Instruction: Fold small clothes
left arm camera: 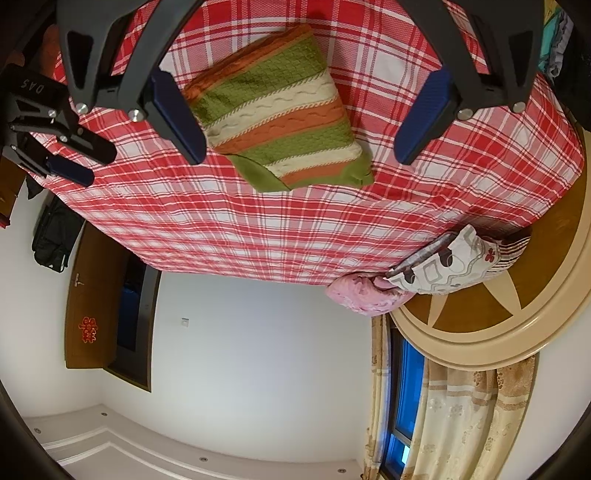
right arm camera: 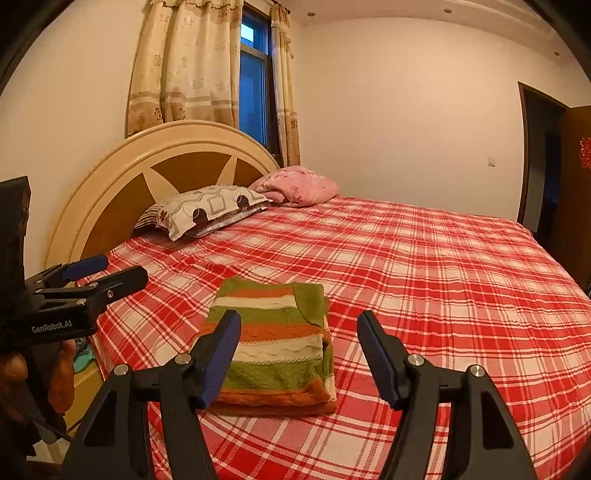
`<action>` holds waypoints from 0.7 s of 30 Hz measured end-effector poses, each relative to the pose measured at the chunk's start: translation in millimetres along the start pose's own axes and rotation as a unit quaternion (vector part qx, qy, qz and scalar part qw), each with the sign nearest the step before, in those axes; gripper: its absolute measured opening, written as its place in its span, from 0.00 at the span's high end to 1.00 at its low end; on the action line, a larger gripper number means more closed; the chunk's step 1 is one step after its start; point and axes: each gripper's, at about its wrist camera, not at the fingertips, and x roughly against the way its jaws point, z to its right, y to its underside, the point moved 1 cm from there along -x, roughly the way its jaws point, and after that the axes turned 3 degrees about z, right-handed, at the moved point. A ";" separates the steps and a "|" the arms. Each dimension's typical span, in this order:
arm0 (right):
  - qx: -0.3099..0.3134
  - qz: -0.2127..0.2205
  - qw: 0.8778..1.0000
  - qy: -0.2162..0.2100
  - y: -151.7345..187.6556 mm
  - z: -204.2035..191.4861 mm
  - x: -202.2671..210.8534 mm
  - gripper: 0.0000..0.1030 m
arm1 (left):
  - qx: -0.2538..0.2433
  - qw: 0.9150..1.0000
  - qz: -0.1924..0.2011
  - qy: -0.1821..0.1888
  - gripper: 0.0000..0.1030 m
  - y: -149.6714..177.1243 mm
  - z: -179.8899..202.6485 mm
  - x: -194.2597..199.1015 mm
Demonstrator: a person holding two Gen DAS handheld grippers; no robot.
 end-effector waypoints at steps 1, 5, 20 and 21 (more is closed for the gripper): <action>0.000 0.002 1.000 0.000 -0.6 0.3 0.6 0.36 | 0.000 1.000 -0.001 0.000 0.00 -0.5 0.2 0.2; -0.002 0.008 1.000 0.001 -1.6 0.6 3.0 0.36 | 0.001 1.000 -0.004 0.003 0.00 -0.8 0.3 0.0; 0.005 0.021 1.000 -0.001 -4.7 -3.9 7.0 0.36 | -0.005 0.999 0.030 -0.014 0.00 -10.7 0.0 12.4; 0.006 0.022 1.000 -0.002 -4.6 -4.8 7.1 0.36 | -0.006 0.999 0.028 -0.015 0.00 -10.3 0.3 11.3</action>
